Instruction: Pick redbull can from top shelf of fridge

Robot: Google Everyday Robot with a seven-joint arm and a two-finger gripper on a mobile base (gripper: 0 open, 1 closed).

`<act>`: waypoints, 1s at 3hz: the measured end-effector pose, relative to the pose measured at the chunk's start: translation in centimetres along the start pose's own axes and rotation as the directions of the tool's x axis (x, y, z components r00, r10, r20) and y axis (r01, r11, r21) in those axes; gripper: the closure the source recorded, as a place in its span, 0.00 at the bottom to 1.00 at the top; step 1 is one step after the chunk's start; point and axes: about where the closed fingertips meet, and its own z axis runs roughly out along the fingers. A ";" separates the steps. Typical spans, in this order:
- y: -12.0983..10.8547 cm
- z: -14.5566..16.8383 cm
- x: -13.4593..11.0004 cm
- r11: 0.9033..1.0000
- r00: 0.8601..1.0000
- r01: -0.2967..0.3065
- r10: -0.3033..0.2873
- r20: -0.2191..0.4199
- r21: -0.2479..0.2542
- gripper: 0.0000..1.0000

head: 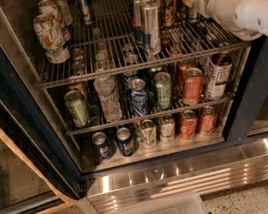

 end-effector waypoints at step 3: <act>0.2 -2.2 -0.8 1.000 1.000 -0.009 0.009 0.000 -0.009 1.00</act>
Offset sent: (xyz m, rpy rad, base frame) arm 0.0000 0.0000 0.0000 0.0000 0.0000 0.0000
